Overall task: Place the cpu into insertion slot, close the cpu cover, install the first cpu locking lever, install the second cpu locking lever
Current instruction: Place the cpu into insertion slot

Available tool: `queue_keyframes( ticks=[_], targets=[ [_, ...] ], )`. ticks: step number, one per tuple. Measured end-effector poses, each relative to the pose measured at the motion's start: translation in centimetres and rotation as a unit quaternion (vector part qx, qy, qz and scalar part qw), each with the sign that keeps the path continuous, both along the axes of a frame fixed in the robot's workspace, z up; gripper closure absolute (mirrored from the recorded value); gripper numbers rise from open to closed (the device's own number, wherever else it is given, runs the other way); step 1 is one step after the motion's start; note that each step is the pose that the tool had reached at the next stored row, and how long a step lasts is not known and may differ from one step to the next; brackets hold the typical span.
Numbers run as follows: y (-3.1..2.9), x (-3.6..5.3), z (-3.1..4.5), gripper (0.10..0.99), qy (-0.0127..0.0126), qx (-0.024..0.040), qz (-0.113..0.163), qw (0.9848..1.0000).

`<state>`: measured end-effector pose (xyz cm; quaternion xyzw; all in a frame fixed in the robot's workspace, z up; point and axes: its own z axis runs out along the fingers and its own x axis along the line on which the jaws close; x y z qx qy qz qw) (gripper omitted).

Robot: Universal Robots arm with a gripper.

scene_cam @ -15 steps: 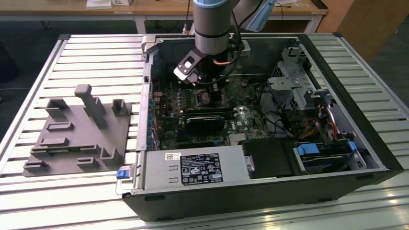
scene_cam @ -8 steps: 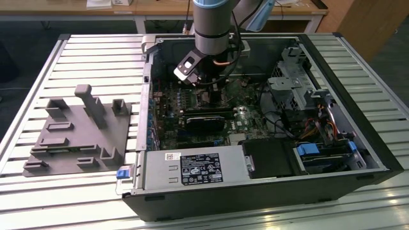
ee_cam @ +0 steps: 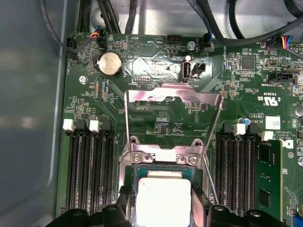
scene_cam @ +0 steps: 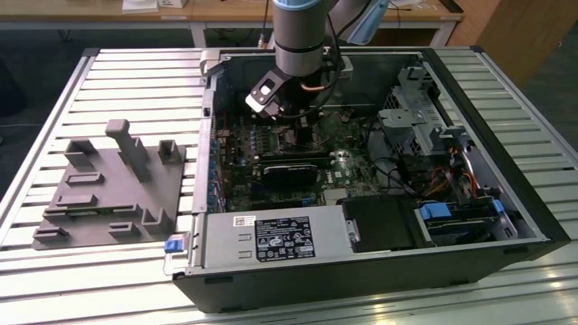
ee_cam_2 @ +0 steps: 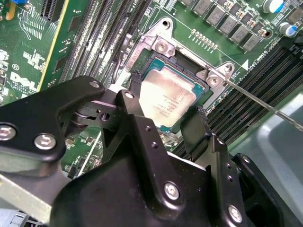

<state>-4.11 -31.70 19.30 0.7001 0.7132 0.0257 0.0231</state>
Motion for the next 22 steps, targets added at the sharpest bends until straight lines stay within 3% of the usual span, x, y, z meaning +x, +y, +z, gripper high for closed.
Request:
queue_keyframes(
  ticks=[11,22],
  targets=[
    [0.09,0.00,0.02,0.478,0.0001,0.0008,0.000,1.0000],
    [0.09,0.00,1.62,0.490,0.0002,0.0008,0.000,1.0000]
  ],
)
